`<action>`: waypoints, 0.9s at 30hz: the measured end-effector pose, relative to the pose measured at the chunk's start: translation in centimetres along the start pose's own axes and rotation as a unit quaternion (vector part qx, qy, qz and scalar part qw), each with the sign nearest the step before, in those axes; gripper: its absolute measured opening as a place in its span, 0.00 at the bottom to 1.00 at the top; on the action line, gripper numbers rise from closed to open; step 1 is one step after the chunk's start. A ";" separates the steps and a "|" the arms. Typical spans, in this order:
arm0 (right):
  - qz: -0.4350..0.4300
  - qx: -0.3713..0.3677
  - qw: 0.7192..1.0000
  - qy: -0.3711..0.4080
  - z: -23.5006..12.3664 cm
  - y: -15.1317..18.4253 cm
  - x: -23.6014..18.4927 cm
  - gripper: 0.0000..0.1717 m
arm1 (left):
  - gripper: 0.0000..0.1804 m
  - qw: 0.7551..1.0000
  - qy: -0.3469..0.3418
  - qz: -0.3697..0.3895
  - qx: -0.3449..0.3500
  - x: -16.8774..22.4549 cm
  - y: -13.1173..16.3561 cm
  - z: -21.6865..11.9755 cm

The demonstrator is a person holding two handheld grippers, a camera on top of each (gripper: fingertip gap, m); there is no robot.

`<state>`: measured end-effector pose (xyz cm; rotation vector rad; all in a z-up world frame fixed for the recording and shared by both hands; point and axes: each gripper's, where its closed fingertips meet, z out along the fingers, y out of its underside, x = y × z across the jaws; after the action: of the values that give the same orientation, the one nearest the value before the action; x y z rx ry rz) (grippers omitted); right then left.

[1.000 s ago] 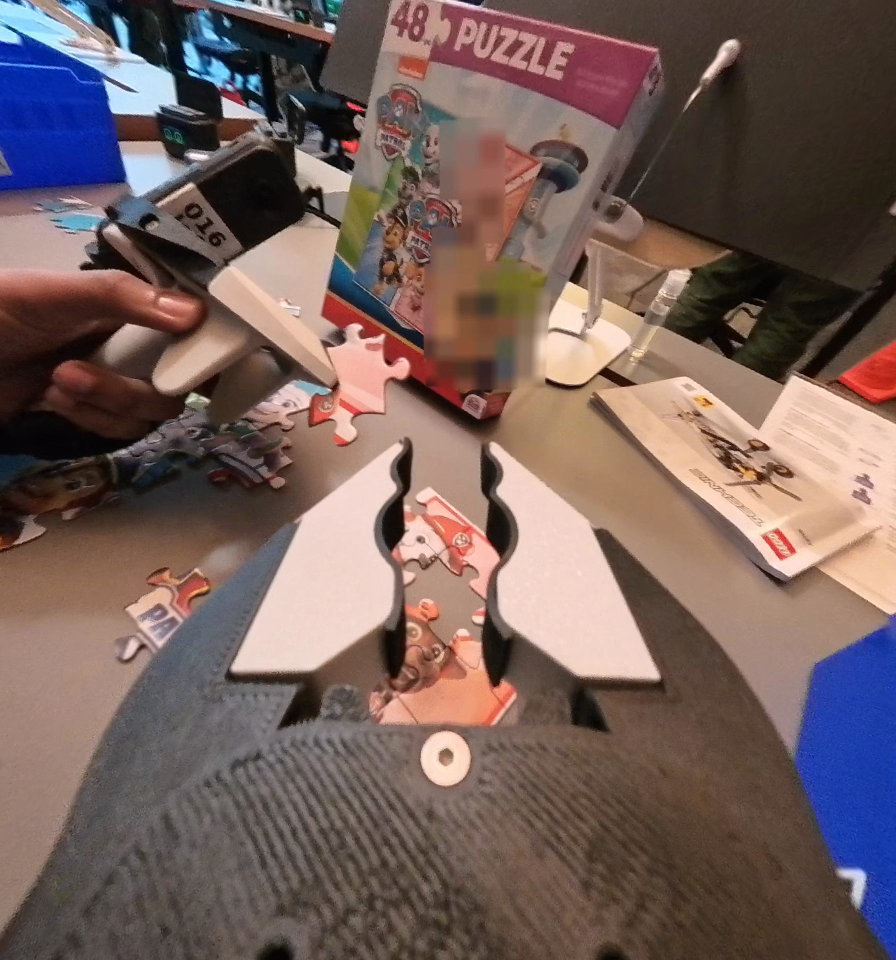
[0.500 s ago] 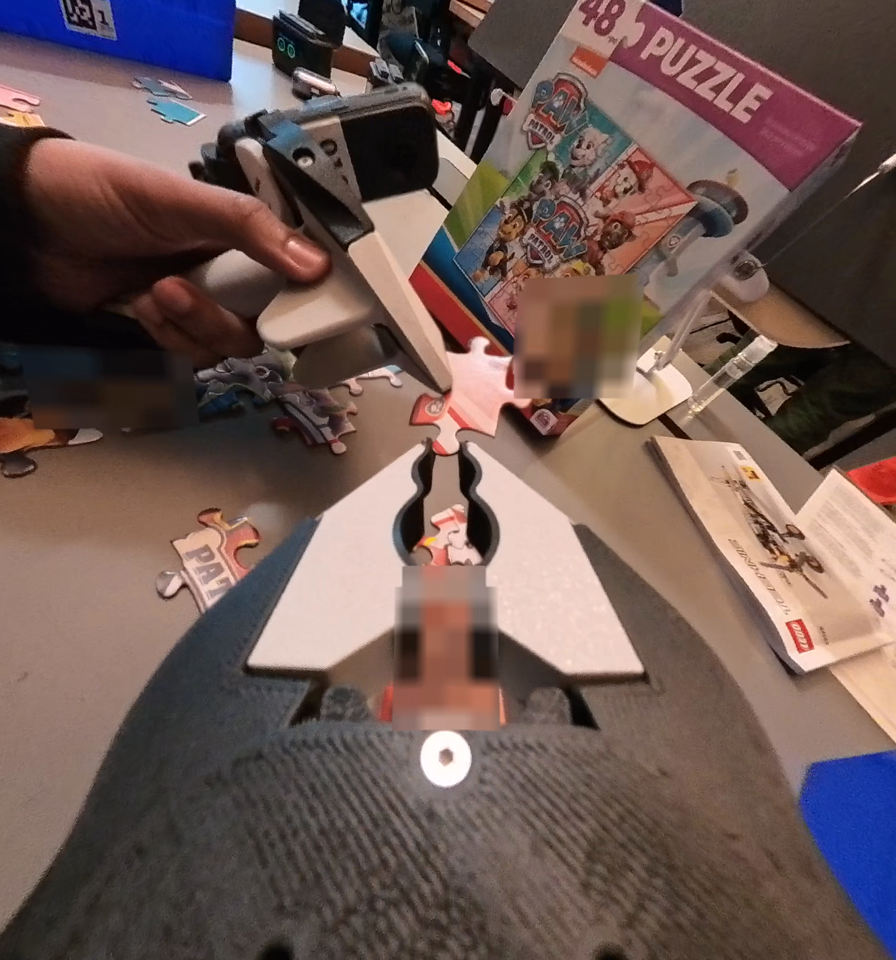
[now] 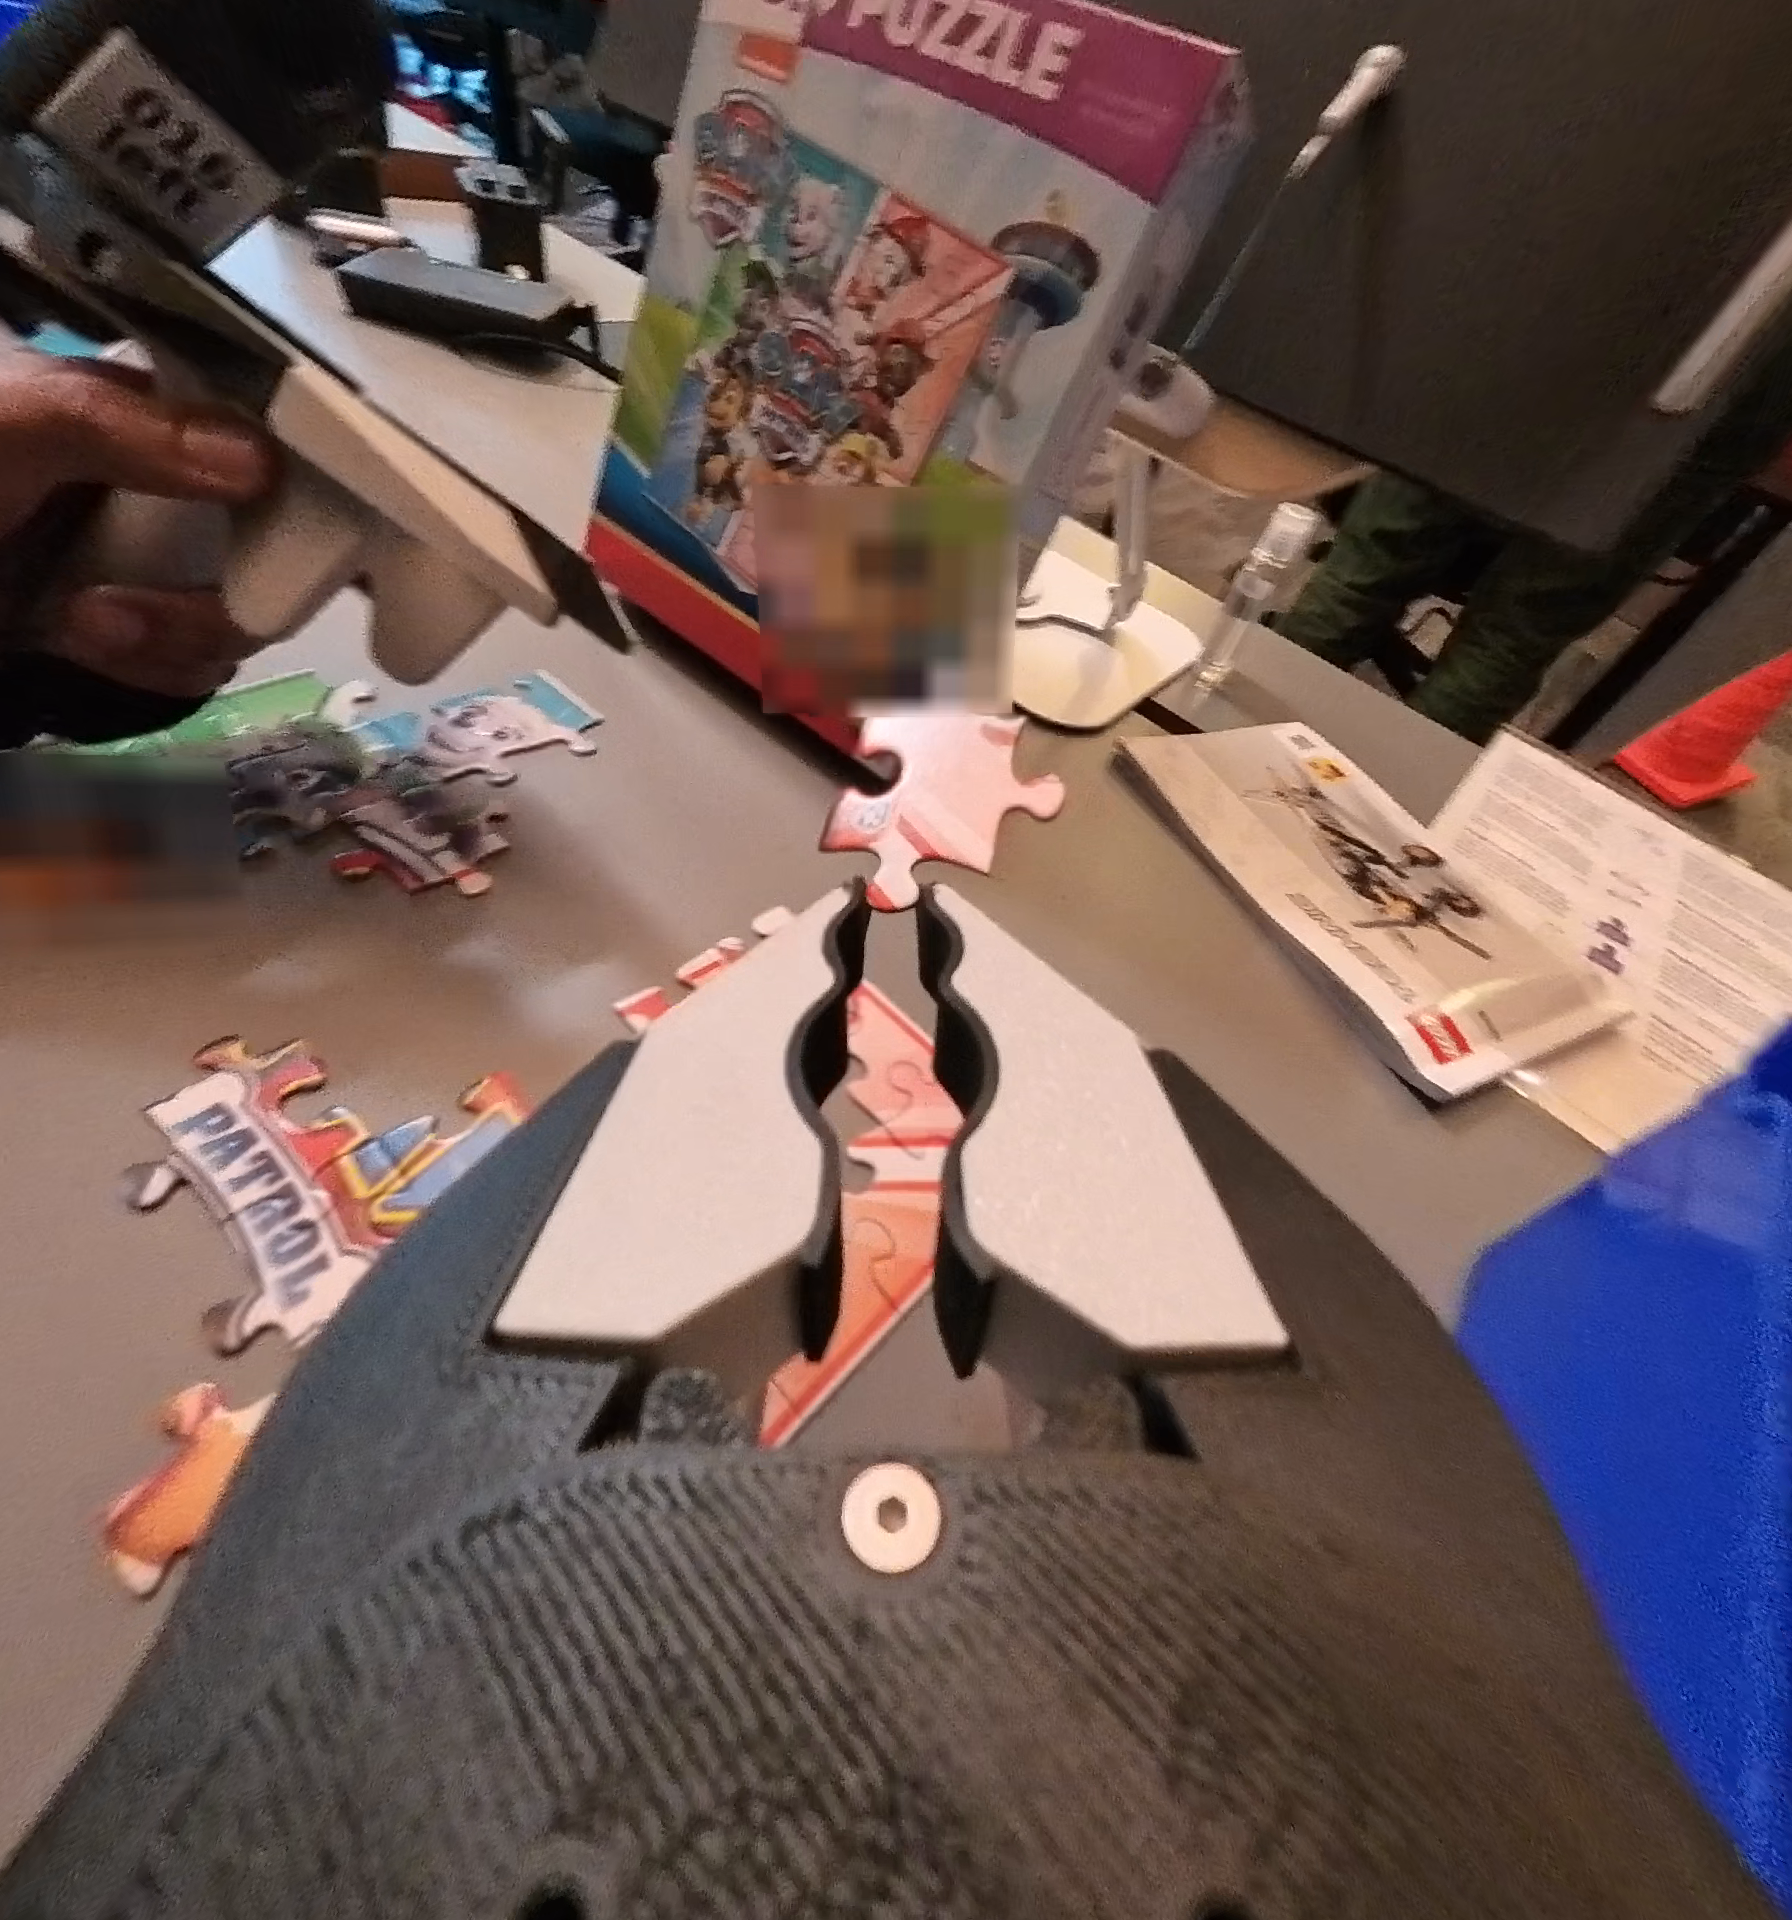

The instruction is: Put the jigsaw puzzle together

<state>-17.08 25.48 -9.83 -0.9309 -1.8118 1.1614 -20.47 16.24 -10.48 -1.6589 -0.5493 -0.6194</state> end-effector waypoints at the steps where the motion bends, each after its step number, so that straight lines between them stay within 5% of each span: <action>1: -0.009 0.000 1.000 -0.017 0.2 0.0 -0.8 0.04 | 0.15 1.000 0.000 0.010 -0.007 0.2 0.2 0.2; 13: -0.079 -0.044 0.974 -0.209 0.8 1.9 -8.8 0.04 | 0.16 0.996 0.081 -0.015 -0.047 2.3 1.8 1.2; 21: -0.050 -0.005 0.960 -0.275 -0.8 0.5 -10.0 0.04 | 0.21 0.975 0.192 0.062 -0.097 6.2 3.2 0.0; 27: -0.029 0.002 0.952 -0.306 -1.7 0.1 -10.3 0.04 | 0.19 0.956 0.152 0.185 -0.169 5.9 5.8 -0.5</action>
<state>-11.13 17.10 -11.71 -0.5332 -2.2966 1.5277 -12.30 14.87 -10.75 -1.8768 0.0990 -0.6973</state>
